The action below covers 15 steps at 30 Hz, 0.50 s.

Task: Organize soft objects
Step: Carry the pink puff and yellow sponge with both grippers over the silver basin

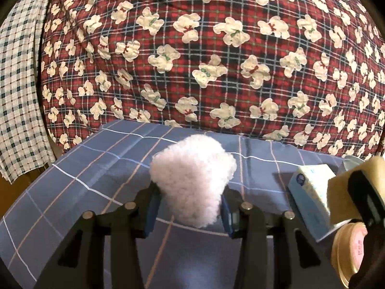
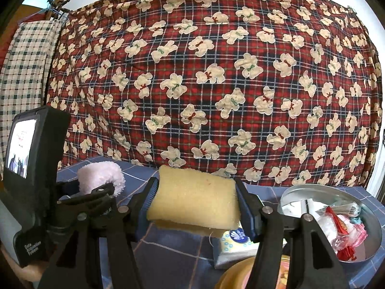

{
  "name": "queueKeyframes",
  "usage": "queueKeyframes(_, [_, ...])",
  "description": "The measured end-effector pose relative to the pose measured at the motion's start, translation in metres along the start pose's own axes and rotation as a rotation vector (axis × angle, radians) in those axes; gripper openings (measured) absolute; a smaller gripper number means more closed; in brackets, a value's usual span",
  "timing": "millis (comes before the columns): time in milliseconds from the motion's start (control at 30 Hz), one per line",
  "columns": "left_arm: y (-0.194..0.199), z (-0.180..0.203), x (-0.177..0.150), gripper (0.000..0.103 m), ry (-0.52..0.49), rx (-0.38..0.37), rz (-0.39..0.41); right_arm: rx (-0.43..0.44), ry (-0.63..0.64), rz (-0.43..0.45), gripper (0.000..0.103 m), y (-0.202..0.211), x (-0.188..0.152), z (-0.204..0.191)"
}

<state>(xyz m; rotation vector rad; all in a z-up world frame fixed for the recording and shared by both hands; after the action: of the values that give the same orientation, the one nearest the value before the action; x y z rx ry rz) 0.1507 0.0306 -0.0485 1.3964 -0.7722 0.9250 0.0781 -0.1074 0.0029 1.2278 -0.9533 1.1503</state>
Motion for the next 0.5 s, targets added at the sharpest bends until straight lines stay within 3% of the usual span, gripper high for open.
queueKeyframes(500, [0.026, 0.026, -0.014, 0.043, 0.002, -0.011, 0.006, -0.015, -0.001, 0.021, 0.063, 0.026, -0.002, 0.032])
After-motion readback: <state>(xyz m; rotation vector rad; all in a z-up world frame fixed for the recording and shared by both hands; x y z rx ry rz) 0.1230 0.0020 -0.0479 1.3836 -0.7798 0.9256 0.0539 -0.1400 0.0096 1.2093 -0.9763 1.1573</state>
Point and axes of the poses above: each gripper's, at about its wrist camera, not at the fingertips, and y roughly against the way its jaws point, z to its right, x to its top, the point moved 10 cm from there along -y, roughly the way its jaws point, and after that the axes turned 5 degrees about x, right-handed, at the moved point
